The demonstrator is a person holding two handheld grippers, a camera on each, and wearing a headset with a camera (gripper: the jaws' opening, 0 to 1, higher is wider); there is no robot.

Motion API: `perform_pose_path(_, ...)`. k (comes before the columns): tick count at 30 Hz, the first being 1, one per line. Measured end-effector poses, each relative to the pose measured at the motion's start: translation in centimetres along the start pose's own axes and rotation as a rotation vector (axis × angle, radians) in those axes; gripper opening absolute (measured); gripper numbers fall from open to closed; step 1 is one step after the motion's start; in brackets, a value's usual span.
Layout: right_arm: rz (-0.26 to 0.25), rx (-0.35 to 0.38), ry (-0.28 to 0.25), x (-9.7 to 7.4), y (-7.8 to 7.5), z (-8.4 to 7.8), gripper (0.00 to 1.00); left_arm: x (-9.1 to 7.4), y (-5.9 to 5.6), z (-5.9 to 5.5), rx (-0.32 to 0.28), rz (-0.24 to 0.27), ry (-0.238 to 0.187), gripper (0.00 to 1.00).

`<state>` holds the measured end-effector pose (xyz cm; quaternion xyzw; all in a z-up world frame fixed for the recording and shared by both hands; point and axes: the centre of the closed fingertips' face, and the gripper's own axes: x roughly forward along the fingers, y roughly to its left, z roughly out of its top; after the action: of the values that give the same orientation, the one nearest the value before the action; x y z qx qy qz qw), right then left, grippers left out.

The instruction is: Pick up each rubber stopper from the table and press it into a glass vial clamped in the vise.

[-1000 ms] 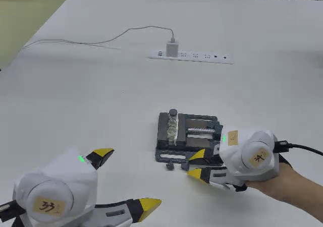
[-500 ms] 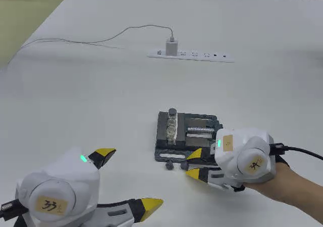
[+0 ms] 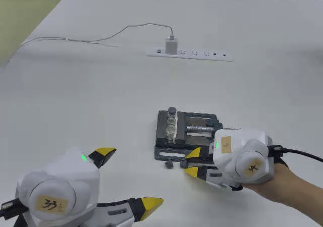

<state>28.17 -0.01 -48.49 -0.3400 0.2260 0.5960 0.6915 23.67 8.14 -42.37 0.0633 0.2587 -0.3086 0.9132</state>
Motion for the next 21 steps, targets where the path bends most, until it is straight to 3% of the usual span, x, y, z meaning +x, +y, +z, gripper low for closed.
perform_pose_path(7,0.013,0.054,-0.008,-0.6,0.1,0.3,0.07,0.4,-0.3,-0.2,0.027,-0.020,0.015,0.78)
perform_pose_path(14,0.038,0.122,0.034,-2.1,0.1,-0.1,0.07,1.4,-1.1,0.3,0.085,-0.053,0.030,0.73)
perform_pose_path(21,0.067,0.067,0.008,-4.3,0.3,0.9,0.07,2.8,-2.4,1.0,0.163,-0.104,0.043,0.69)
